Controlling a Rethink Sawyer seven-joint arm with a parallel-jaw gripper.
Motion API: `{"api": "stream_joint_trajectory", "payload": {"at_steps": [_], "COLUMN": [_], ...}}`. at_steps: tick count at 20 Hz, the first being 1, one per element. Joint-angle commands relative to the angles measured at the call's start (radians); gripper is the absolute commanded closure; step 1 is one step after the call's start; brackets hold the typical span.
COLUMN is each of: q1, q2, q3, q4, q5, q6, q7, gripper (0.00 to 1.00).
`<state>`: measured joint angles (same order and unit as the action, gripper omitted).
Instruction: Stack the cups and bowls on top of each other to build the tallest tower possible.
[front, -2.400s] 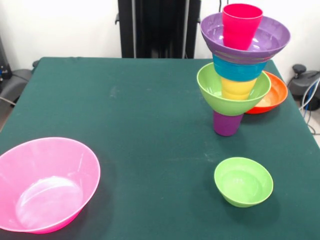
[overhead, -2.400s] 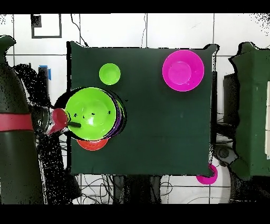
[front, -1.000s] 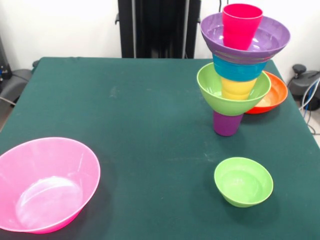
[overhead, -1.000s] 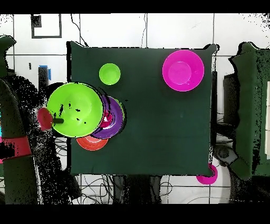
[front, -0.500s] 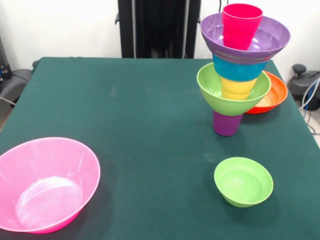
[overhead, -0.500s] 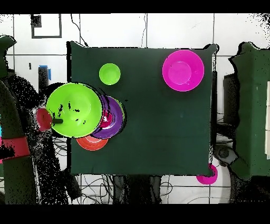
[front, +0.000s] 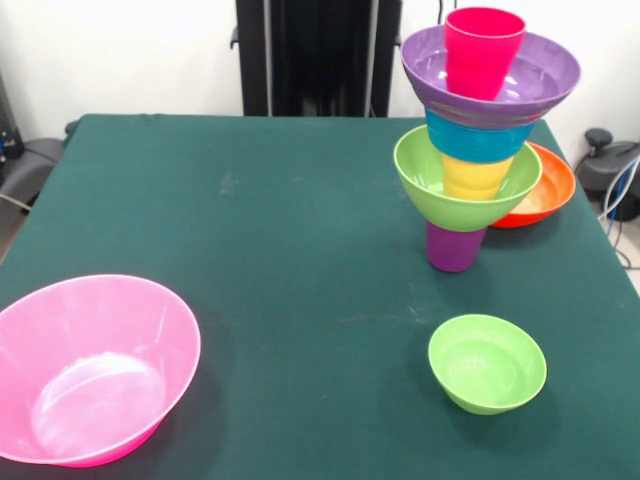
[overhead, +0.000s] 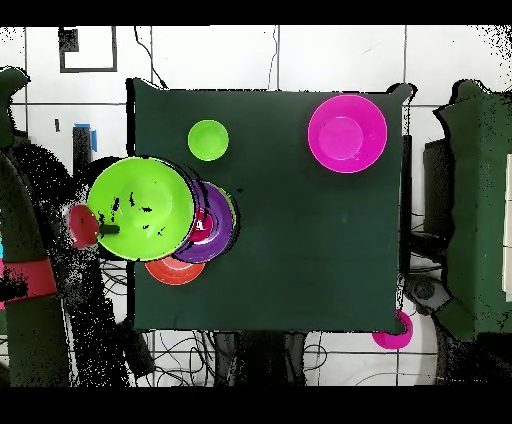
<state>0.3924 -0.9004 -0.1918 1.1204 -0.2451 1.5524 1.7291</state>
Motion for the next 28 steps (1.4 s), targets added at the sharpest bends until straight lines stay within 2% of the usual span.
{"api": "stream_joint_trajectory", "payload": {"at_steps": [1, 28], "q1": [0.002, 0.015], "q2": [0.083, 0.098], "q3": [0.037, 0.019], "q4": [0.108, 0.119], "q5": [0.0, 0.004], "q6": [-0.08, -0.118], "q7": [0.214, 0.233], "gripper": [1.0, 1.0]}}
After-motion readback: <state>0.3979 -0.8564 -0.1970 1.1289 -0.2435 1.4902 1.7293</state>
